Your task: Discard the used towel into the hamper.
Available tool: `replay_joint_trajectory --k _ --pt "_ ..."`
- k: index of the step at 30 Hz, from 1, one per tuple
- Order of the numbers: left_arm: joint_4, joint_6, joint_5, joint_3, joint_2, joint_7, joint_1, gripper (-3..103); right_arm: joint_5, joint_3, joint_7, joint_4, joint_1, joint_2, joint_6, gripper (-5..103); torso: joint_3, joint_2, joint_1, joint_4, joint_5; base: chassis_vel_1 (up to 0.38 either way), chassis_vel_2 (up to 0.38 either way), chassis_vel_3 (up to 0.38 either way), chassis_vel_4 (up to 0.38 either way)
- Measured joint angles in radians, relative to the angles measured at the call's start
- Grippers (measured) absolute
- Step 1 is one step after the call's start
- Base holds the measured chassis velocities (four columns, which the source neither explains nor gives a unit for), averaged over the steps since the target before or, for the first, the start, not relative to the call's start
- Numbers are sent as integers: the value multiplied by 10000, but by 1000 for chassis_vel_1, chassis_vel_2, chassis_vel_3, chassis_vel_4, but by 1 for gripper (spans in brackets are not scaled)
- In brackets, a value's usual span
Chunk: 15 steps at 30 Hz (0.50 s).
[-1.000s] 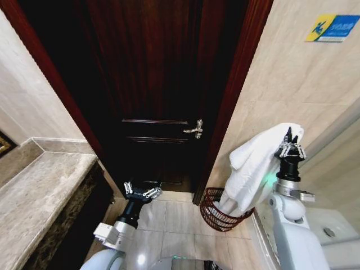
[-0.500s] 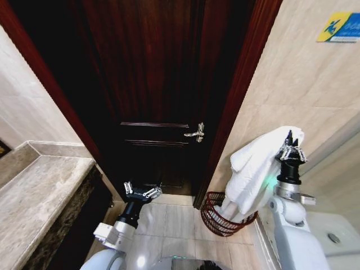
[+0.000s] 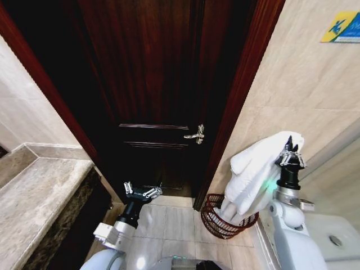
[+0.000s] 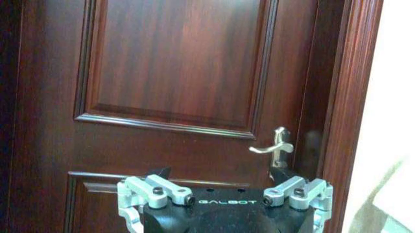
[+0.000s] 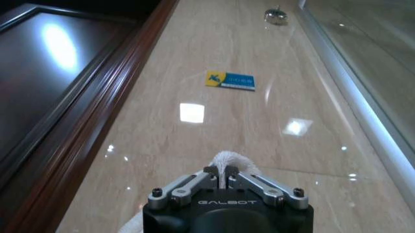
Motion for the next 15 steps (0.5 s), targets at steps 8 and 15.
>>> replay_joint_trajectory --k 8,15 --pt "0 0 0 0 0 0 0 100 30 1 -166 -537 5 88 15 4 0 0 1 -1 0 0 0 0 0" --pt "0 0 0 0 0 0 0 100 106 -31 -282 -982 63 105 16 4 0 0 1 0 0 0 0 0 0"
